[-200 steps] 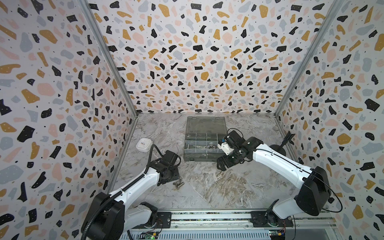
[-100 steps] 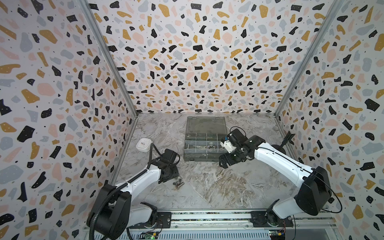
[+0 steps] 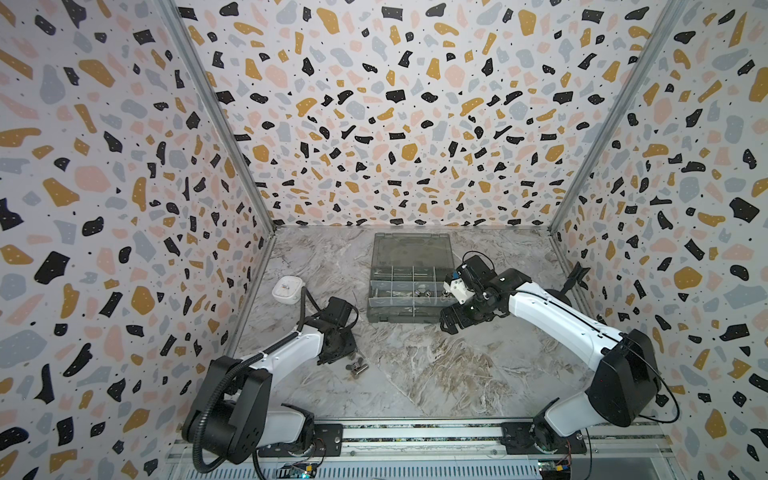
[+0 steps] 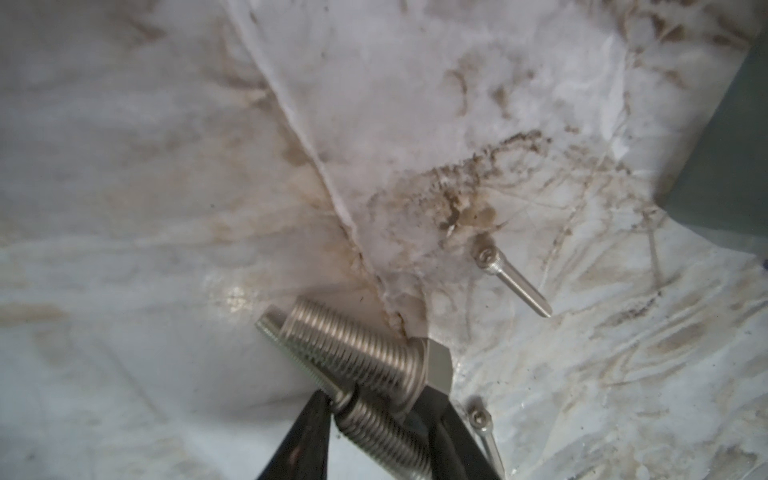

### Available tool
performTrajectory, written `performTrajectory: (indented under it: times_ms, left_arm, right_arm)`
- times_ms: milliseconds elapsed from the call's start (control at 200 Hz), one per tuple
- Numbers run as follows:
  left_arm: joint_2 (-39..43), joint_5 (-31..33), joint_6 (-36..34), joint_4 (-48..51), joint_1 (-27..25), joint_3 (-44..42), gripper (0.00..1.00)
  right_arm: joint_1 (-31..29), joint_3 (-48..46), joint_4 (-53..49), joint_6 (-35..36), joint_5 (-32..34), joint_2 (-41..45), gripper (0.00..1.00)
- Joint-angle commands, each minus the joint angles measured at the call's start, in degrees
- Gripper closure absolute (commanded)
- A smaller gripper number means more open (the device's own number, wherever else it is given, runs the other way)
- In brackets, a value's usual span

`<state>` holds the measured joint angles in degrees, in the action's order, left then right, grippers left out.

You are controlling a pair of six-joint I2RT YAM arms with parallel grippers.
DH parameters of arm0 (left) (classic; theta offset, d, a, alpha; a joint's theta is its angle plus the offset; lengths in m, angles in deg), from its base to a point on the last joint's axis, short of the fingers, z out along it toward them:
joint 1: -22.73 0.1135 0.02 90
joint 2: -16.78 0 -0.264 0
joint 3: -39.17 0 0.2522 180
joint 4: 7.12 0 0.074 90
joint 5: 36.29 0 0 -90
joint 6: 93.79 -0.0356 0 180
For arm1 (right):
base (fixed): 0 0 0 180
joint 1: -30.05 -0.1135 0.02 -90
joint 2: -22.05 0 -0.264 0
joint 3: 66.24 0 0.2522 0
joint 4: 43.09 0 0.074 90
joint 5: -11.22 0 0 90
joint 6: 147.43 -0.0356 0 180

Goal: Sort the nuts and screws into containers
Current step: 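Close the left gripper on another hex bolt and lift it upright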

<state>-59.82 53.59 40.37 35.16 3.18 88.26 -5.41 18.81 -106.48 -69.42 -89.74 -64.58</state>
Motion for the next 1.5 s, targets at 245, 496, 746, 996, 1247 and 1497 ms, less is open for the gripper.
performTrajectory:
  times_ms: [245, 496, 746, 996, 1247, 1497]
  left_arm:
    - [-2.5, -2.6, -0.9, -1.0, 0.4, -0.2, 0.67]
    - [-6.0, -3.7, -1.8, -2.4, 0.5, 1.4, 0.68]
    - [-8.8, -4.5, -2.9, -2.4, 0.4, 4.1, 0.67]
    - [-6.6, -4.4, -3.0, 0.0, 0.0, 3.7, 0.66]
    - [-3.7, -4.0, -2.1, 1.3, -1.1, 1.0, 0.66]
    - [-5.4, -2.7, -3.1, 1.0, -1.5, 1.4, 0.70]
  right_arm:
    - [0.4, -0.3, -0.7, 0.8, -0.8, -0.2, 0.00]
    - [0.7, -1.1, -0.8, 0.8, -0.4, 0.4, 0.00]
    - [1.3, -1.9, -1.2, 0.5, -0.1, 1.2, 0.00]
    - [1.8, -2.3, -1.0, 0.4, -0.2, 1.2, 0.00]
    - [1.7, -2.4, -0.5, 0.6, -1.1, 0.6, 0.00]
    - [1.7, -2.6, -0.5, 0.6, -1.0, 1.1, 0.00]
